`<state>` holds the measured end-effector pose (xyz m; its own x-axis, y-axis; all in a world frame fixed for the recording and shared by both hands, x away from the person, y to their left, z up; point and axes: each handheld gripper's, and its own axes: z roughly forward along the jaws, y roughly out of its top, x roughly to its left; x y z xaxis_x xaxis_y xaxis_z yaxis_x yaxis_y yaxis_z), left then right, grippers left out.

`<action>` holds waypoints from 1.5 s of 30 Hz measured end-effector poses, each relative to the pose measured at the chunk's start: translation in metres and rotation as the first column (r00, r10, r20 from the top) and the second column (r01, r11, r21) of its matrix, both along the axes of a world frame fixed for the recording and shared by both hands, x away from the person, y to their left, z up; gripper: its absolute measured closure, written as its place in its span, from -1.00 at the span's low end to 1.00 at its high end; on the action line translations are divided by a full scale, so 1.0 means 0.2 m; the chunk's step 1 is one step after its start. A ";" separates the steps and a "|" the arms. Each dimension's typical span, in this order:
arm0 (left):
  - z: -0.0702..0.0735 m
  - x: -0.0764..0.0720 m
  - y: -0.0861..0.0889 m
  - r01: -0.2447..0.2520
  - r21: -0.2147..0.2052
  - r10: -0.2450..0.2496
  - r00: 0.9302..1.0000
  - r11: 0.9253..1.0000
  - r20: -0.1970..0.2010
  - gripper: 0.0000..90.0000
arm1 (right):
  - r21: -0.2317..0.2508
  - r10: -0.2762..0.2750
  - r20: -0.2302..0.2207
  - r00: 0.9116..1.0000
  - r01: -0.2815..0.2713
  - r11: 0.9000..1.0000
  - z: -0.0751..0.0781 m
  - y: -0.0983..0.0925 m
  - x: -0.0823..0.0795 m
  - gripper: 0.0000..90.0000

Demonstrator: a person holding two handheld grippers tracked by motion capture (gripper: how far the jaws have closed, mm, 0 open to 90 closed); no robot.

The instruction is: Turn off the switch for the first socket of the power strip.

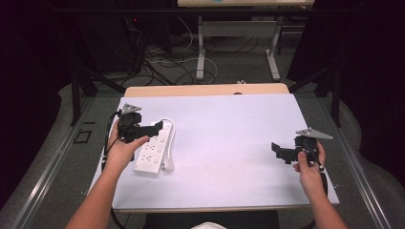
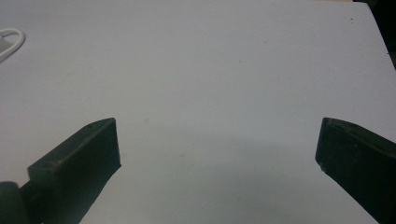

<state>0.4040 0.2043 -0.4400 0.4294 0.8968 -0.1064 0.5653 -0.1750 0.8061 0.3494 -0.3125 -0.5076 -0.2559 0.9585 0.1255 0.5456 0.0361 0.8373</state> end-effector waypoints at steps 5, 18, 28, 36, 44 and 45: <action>0.02 0.04 -0.01 0.004 -0.008 -0.004 1.000 1.000 -0.003 -0.63 | -0.006 0.005 -0.003 1.000 -0.005 1.000 0.00 0.00 0.00 -1.00; 0.03 0.13 -0.05 -0.021 0.026 0.021 1.000 0.999 -0.012 -0.26 | 0.001 0.008 -0.016 1.000 -0.008 1.000 -0.01 0.00 0.00 -1.00; 0.00 0.18 -0.10 -0.057 0.085 0.060 0.998 0.995 -0.034 -0.18 | -0.001 0.010 -0.020 1.000 -0.010 1.000 -0.01 0.00 0.00 -1.00; -0.04 0.23 -0.14 -0.080 0.125 0.090 0.993 0.989 -0.078 -0.11 | 0.002 0.011 -0.023 1.000 -0.011 1.000 -0.01 0.00 0.01 -1.00; -0.07 0.27 -0.17 -0.104 0.162 0.122 0.987 0.981 -0.107 -0.01 | -0.001 0.013 -0.021 1.000 -0.013 1.000 -0.02 0.00 0.01 -1.00; -0.07 0.27 -0.17 -0.104 0.162 0.122 0.987 0.981 -0.107 0.01 | -0.001 0.013 -0.021 1.000 -0.013 1.000 -0.02 0.00 0.01 -1.00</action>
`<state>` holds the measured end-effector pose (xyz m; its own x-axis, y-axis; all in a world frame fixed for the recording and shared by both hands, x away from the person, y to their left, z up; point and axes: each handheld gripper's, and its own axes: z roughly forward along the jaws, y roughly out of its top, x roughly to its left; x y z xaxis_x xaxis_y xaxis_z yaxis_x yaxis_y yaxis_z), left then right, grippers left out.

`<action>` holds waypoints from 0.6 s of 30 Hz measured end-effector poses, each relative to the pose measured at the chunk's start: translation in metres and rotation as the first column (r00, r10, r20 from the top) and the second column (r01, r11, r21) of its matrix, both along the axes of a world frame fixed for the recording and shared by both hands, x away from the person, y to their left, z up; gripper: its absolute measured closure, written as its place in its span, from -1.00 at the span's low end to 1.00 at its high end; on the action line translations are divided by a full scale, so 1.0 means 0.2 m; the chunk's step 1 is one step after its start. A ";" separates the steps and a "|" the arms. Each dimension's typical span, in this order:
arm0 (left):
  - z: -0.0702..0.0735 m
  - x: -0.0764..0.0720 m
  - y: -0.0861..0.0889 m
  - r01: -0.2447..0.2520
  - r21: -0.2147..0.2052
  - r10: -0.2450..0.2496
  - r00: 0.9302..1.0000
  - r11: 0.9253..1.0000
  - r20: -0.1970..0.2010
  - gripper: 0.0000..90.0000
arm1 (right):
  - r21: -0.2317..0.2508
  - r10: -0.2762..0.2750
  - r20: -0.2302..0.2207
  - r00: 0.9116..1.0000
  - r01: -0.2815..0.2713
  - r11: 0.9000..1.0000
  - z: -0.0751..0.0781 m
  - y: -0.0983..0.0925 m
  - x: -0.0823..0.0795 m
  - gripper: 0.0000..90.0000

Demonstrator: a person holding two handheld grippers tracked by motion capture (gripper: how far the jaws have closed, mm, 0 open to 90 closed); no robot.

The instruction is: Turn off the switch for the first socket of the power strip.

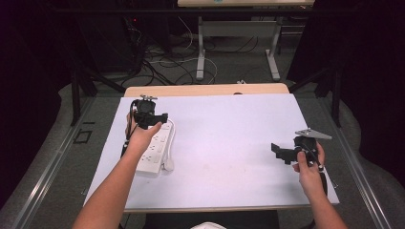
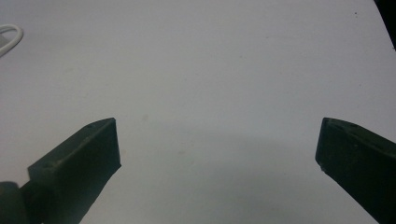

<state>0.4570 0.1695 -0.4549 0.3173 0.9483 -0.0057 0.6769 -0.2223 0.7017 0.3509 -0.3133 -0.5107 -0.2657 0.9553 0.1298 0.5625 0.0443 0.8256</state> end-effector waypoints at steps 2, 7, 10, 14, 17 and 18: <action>-0.01 0.01 0.00 -0.008 0.007 0.008 1.000 1.000 -0.012 0.05 | 0.000 0.000 -0.001 1.000 0.000 1.000 0.00 0.00 0.00 -1.00; -0.04 0.03 -0.03 0.001 0.010 0.000 0.999 1.000 -0.053 0.23 | -0.005 0.003 0.002 1.000 -0.003 1.000 0.00 0.00 0.00 -1.00; -0.06 0.04 -0.04 0.003 0.014 -0.002 0.996 1.000 -0.084 0.32 | -0.009 -0.004 0.010 1.000 0.004 1.000 0.00 0.00 0.00 -1.00; -0.07 0.05 -0.05 0.008 0.027 -0.006 0.994 1.000 -0.106 0.46 | 0.001 -0.002 -0.004 1.000 0.002 1.000 0.00 0.00 0.00 -1.00; -0.09 0.05 -0.07 0.003 0.050 0.003 0.993 0.999 -0.121 0.56 | 0.001 -0.001 -0.008 1.000 0.001 1.000 0.00 0.00 0.00 -1.00; -0.10 0.06 -0.07 -0.006 0.052 0.013 0.991 0.999 -0.131 0.60 | -0.001 0.001 -0.007 1.000 -0.001 1.000 0.00 0.00 0.00 -1.00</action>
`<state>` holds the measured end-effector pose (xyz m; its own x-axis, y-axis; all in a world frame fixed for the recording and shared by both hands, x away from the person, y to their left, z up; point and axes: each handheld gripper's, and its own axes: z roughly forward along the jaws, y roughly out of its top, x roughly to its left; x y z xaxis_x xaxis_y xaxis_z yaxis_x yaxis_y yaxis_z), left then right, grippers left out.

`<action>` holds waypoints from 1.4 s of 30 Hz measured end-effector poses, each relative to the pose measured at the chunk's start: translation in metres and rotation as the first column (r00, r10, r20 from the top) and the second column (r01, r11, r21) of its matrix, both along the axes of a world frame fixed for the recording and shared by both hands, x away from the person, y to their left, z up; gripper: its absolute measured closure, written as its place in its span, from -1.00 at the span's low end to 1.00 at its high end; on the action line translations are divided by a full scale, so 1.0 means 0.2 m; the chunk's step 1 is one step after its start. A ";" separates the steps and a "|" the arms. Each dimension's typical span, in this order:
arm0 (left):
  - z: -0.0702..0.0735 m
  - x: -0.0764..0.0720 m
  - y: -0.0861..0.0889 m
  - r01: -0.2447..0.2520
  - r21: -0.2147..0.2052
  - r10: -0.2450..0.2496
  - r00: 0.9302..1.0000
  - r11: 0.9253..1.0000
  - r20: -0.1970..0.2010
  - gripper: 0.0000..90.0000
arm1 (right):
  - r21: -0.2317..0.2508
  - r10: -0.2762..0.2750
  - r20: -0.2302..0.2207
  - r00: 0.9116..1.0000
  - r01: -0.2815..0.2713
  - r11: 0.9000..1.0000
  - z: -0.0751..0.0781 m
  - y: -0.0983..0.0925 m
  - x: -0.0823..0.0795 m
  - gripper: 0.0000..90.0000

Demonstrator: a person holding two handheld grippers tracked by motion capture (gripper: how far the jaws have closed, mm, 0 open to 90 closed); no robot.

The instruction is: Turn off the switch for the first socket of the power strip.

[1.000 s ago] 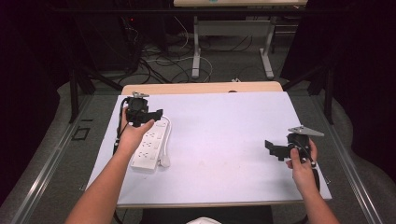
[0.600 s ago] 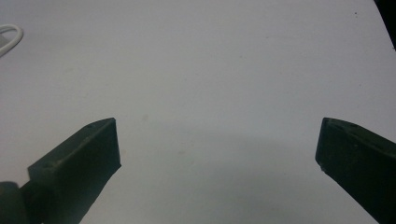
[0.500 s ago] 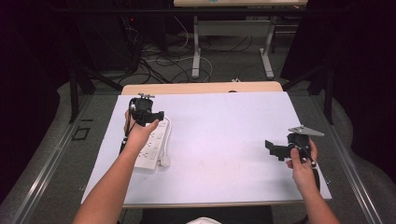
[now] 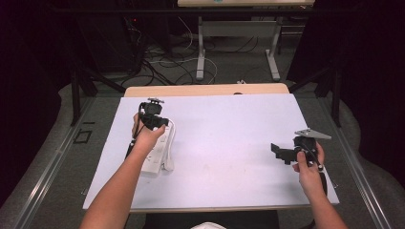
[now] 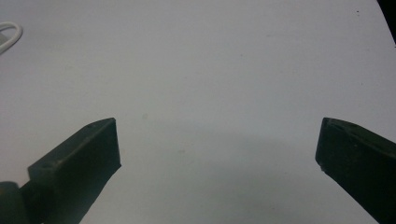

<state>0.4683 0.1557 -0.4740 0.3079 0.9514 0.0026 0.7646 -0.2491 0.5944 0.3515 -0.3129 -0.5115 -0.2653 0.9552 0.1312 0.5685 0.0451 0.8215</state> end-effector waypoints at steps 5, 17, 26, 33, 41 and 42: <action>-0.02 0.02 0.00 -0.019 0.019 0.019 0.999 1.000 -0.037 0.78 | -0.002 -0.002 -0.006 1.000 0.002 1.000 0.00 0.00 0.00 -1.00; -0.04 0.04 0.00 -0.043 0.013 0.044 0.992 0.999 -0.114 1.00 | -0.001 0.005 -0.003 1.000 -0.005 1.000 -0.01 0.00 0.00 -1.00; -0.05 0.04 0.01 -0.049 0.007 0.050 0.988 0.999 -0.149 1.00 | 0.006 0.003 -0.008 1.000 -0.003 1.000 -0.01 0.00 0.00 -1.00; -0.06 0.04 0.02 -0.061 0.007 0.061 0.983 0.998 -0.175 1.00 | 0.008 0.004 -0.008 1.000 -0.003 1.000 -0.01 0.00 0.00 -1.00; -0.08 0.03 0.03 -0.051 0.006 0.051 0.975 0.999 -0.217 1.00 | 0.015 0.000 -0.012 1.000 0.001 1.000 -0.01 0.01 0.00 -1.00; -0.09 0.03 0.03 -0.061 -0.002 0.059 0.973 0.998 -0.222 1.00 | 0.016 0.000 -0.012 1.000 0.001 1.000 -0.01 0.01 0.00 -1.00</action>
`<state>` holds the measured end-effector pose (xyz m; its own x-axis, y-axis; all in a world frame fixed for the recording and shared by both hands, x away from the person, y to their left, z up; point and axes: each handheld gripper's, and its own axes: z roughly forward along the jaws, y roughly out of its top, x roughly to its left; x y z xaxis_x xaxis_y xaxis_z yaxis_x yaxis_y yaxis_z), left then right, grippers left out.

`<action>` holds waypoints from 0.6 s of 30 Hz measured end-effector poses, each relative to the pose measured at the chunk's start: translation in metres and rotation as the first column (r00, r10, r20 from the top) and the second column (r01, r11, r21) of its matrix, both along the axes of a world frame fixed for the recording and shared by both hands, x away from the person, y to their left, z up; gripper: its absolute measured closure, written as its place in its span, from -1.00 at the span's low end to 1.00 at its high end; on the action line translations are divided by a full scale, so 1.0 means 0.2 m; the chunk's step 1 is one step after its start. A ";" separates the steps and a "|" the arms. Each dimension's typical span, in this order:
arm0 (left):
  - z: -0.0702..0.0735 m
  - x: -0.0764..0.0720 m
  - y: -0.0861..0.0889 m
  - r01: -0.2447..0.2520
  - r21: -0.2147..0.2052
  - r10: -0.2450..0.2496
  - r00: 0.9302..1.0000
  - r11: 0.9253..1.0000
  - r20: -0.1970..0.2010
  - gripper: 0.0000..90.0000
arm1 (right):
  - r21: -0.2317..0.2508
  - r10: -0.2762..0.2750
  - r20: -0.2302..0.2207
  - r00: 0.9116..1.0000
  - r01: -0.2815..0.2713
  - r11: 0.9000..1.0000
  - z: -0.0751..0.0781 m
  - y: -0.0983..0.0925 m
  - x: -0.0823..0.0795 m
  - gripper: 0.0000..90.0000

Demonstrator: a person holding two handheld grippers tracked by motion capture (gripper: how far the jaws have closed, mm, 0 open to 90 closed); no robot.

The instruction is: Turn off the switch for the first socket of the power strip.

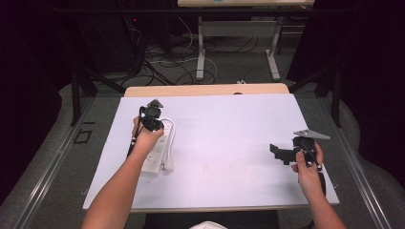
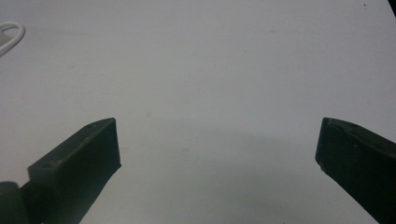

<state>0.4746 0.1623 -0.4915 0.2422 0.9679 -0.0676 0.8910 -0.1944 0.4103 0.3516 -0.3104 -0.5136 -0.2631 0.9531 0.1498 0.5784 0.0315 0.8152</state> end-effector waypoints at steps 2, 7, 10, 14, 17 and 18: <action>-0.01 0.00 0.00 0.002 -0.006 -0.002 1.000 1.000 -0.012 1.00 | -0.001 0.003 0.000 1.000 -0.003 1.000 0.00 0.00 0.00 -1.00; -0.02 0.00 0.00 0.004 -0.005 -0.005 0.999 1.000 -0.031 1.00 | -0.007 0.005 0.007 1.000 -0.005 1.000 0.00 0.00 0.00 -1.00; -0.02 -0.01 0.00 0.005 -0.004 -0.006 0.999 1.000 -0.039 1.00 | -0.009 0.004 0.014 1.000 -0.003 1.000 0.00 0.01 0.00 -1.00; -0.03 -0.01 0.00 0.005 -0.016 -0.005 0.999 1.000 -0.045 1.00 | -0.007 0.005 0.006 1.000 -0.005 1.000 0.00 0.01 0.00 -1.00; -0.04 -0.02 0.00 0.011 -0.022 -0.012 0.999 1.000 -0.053 1.00 | -0.003 0.002 0.004 1.000 -0.002 1.000 0.00 0.01 0.00 -1.00; -0.04 -0.02 0.00 0.010 -0.021 -0.011 0.998 1.000 -0.058 1.00 | -0.001 -0.007 0.010 1.000 0.007 1.000 0.00 0.02 0.00 -1.00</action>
<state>0.4708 0.1615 -0.4997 0.2476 0.9635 -0.1015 0.9115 -0.1962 0.3615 0.3518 -0.3071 -0.5136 -0.2580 0.9551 0.1459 0.5706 0.0288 0.8207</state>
